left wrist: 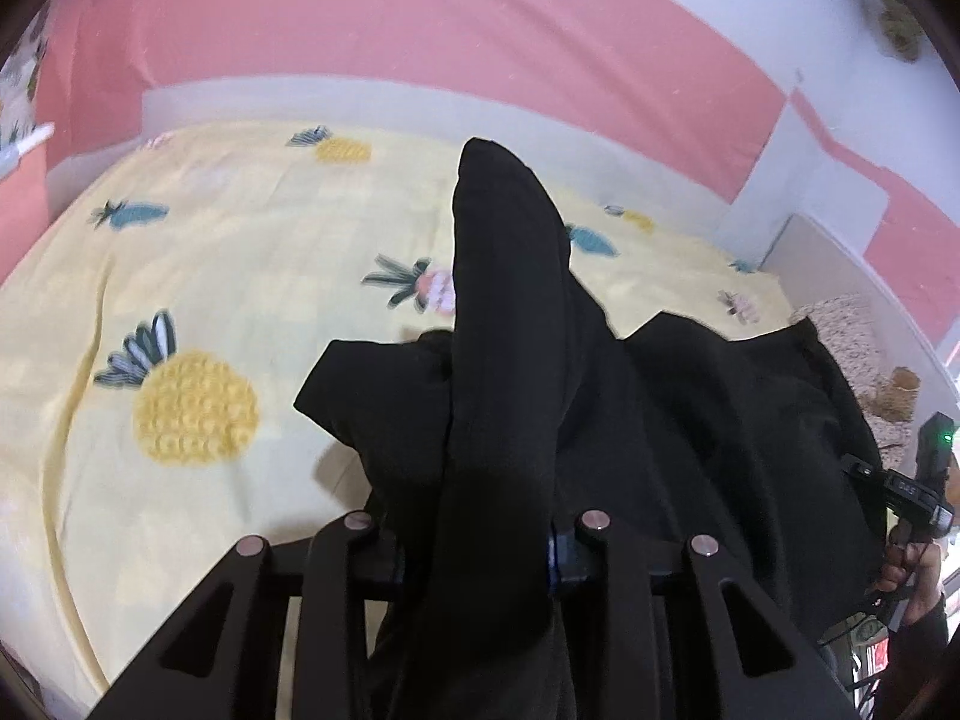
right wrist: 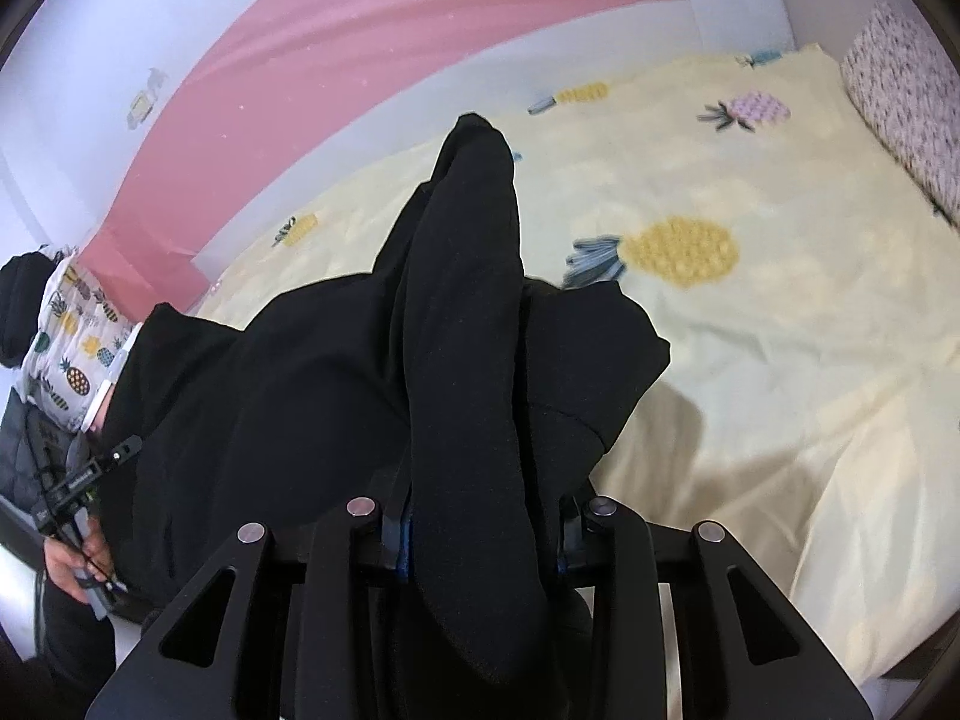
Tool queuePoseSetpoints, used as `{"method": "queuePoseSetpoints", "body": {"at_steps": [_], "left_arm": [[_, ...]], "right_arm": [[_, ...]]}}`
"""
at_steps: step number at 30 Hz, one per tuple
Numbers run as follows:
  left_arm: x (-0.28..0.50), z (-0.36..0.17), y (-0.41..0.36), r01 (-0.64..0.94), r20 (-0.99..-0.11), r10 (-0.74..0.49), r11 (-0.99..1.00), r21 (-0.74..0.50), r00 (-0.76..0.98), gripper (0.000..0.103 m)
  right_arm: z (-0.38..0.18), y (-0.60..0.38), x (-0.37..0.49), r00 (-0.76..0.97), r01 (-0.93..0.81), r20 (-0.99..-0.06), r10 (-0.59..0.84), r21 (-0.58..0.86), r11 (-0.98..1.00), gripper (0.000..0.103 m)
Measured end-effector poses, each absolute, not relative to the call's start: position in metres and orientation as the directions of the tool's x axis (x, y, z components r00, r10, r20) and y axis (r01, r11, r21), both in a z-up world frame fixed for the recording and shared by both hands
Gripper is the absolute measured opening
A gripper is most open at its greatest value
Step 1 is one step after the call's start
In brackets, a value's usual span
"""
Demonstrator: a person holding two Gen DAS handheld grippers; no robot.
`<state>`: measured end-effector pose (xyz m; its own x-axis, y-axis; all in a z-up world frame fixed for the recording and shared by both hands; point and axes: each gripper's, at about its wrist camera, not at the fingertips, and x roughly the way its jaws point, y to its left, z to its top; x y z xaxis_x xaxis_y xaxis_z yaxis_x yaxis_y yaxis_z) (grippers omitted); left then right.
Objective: Fold large clothes
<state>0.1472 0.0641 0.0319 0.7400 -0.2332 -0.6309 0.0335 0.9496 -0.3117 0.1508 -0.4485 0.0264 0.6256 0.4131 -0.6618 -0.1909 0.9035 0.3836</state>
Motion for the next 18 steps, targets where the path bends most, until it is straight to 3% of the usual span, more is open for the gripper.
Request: {"method": "queuePoseSetpoints", "body": {"at_steps": [18], "left_arm": [[0.284,0.08,-0.047,0.19,-0.563,-0.356,0.924,-0.333,0.746,0.032]], "right_arm": [[0.06,-0.533,0.271,0.752,-0.036,-0.62,0.223,0.3,0.953,0.032]]}}
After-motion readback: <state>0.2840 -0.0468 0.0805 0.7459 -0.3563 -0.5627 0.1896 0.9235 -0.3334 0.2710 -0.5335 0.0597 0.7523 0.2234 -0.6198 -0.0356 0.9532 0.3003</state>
